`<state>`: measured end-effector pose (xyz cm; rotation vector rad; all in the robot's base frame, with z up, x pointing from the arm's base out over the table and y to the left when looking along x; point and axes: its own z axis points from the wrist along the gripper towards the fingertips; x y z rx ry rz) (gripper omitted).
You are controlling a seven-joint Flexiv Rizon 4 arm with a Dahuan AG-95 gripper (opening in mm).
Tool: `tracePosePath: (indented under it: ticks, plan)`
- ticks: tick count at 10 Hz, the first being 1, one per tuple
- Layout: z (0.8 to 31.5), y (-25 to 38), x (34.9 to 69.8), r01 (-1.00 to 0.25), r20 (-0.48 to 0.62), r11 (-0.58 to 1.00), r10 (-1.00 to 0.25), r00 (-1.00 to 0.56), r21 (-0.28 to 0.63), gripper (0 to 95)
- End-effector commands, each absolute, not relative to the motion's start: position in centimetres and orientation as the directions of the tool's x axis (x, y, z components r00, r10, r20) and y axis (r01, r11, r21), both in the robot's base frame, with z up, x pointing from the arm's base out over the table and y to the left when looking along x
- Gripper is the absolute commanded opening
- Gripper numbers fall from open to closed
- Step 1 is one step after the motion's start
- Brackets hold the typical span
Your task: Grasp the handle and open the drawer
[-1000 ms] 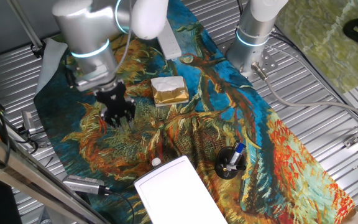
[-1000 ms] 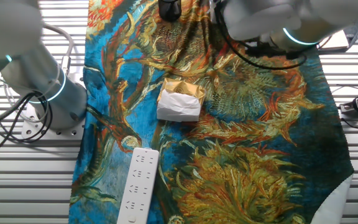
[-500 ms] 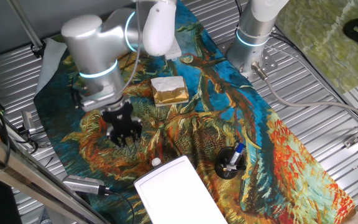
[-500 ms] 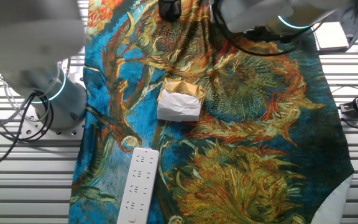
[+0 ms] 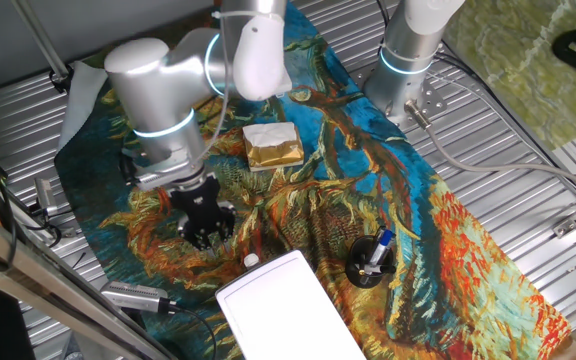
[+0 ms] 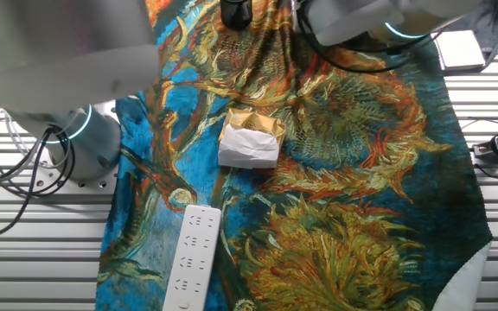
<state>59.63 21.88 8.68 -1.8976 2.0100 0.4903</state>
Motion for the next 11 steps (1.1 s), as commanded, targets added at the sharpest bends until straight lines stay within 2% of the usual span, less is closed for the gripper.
tracePosePath:
  ticks: [1,11]
  plan:
    - [8.4,22.6,59.1,-0.998,-0.469,0.064,-0.881,-0.065,0.019,19.0]
    - [7.6,25.3,58.2,-0.997,-0.492,0.08,-0.867,-0.078,0.016,19.0]
